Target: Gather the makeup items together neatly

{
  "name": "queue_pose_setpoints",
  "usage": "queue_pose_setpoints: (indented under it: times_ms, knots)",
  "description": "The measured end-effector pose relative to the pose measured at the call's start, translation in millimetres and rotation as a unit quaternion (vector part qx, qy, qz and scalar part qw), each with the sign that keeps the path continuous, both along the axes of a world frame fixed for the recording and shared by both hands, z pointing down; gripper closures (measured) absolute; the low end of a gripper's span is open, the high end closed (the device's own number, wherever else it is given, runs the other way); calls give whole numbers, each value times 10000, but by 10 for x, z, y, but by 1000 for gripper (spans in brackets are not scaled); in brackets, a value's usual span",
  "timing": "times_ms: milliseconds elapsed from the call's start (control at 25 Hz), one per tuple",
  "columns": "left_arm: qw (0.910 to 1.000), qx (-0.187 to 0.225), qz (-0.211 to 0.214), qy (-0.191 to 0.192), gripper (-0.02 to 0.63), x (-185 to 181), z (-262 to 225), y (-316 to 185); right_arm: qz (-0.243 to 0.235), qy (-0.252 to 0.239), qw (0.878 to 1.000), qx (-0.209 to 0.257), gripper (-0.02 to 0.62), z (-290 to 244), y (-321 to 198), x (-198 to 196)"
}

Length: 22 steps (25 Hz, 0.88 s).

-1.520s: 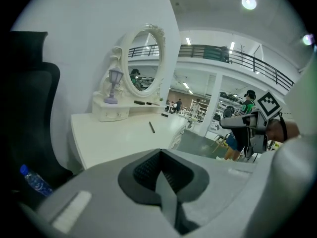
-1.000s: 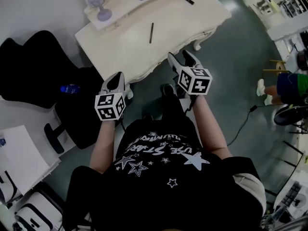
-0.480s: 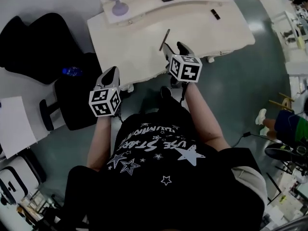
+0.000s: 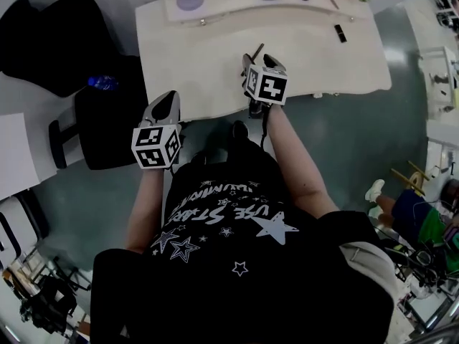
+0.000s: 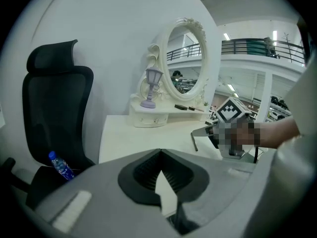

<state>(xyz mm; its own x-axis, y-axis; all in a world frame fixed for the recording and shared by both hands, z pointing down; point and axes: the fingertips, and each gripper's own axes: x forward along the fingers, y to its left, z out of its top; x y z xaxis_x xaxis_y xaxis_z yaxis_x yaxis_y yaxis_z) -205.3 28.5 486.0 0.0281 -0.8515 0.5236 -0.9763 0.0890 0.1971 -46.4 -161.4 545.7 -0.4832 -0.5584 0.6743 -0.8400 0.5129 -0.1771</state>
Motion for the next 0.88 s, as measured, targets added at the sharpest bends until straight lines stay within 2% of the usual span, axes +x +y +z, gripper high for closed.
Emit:
queue_pose_setpoints:
  times_ms: [280,520,800,880]
  knots:
    - [9999,-89,-61,78,604,-14,96,2,153,423,9989,-133,357,189,-117,-13]
    - [9997,82,91,223,604,14,91,-9,259,677,9969,-306,380,294,-100,2]
    - [9993,168,174,287,604,-17,71,34,469,955,9942,-165,460,326,-135,17]
    - [9993,180,155,280,604,-55,67,70,516,1032,9932,-173,525,326,-120,33]
